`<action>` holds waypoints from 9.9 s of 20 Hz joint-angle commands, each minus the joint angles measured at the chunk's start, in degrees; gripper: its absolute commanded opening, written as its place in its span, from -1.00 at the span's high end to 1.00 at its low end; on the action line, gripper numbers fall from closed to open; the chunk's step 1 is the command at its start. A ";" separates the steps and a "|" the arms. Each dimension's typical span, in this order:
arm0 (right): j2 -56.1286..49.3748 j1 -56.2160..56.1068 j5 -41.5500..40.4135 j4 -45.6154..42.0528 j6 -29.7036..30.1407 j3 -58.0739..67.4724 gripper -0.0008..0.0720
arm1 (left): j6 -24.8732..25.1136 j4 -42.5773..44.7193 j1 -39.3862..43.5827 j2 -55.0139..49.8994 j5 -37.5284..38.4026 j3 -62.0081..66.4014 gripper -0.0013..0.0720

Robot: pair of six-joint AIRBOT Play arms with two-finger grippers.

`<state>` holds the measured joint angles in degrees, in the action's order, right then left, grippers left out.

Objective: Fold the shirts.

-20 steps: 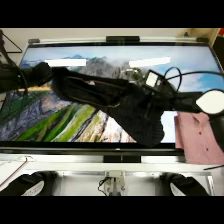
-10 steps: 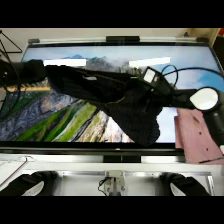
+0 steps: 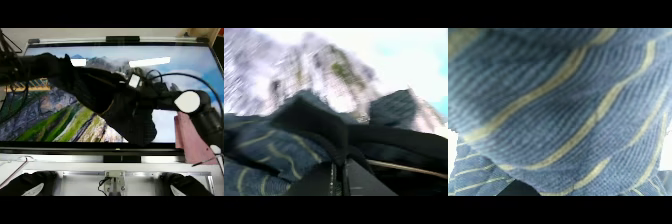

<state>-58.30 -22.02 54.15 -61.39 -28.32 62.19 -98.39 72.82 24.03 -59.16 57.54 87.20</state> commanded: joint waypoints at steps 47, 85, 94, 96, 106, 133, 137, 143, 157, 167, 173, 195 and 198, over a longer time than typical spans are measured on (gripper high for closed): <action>-2.34 -3.91 -5.14 4.55 -8.92 4.46 0.76 | 5.27 14.45 29.40 -6.03 37.68 12.07 0.86; -3.93 -3.78 10.60 -21.05 -26.01 28.02 0.76 | -9.07 45.46 26.34 -21.07 -14.43 21.31 -0.69; -5.33 -3.74 9.46 -22.86 -26.01 27.96 0.76 | -8.70 41.03 26.32 -20.98 -13.05 21.22 -0.68; -5.33 -3.74 9.29 -24.83 -26.10 27.96 0.76 | -8.61 43.63 25.81 -20.33 -8.22 21.27 -0.67; -5.46 -3.76 8.85 -23.96 -28.52 27.96 0.76 | -8.85 36.79 22.29 -15.61 -0.76 20.59 -0.66; -3.93 -3.74 2.29 -21.64 -29.49 27.96 -0.59 | -14.86 29.99 15.91 -17.94 -39.39 11.56 0.85; -1.70 -3.74 -0.04 -21.57 -24.87 27.96 -0.59 | -14.86 29.99 14.12 -13.94 -37.62 11.56 0.85; -1.29 -3.76 -1.03 -9.64 -19.93 27.96 0.58 | -14.84 25.22 14.19 -11.96 -33.03 11.50 0.85; -1.29 -3.74 -5.81 -6.82 -15.78 27.96 0.75 | -11.37 25.22 14.19 -11.10 -31.08 11.52 -0.96; -1.31 -3.74 -9.81 -16.46 -20.63 27.96 0.76 | -1.70 25.29 14.19 -5.29 -27.98 11.54 -0.97; -1.46 9.49 -20.22 -20.13 -28.48 28.04 0.76 | -2.36 24.65 17.00 -1.84 -39.60 11.54 -0.96; -0.15 41.66 -9.49 0.76 -26.29 38.62 0.76 | -9.92 25.03 12.87 -8.61 -17.53 9.14 -0.74; 1.62 31.78 -6.51 0.81 -26.08 38.62 0.76 | -14.88 20.79 10.82 -13.86 -18.73 9.16 -0.99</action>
<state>-57.98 17.50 44.25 -62.54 -56.64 100.79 -107.96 96.95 36.82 -68.88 36.88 96.42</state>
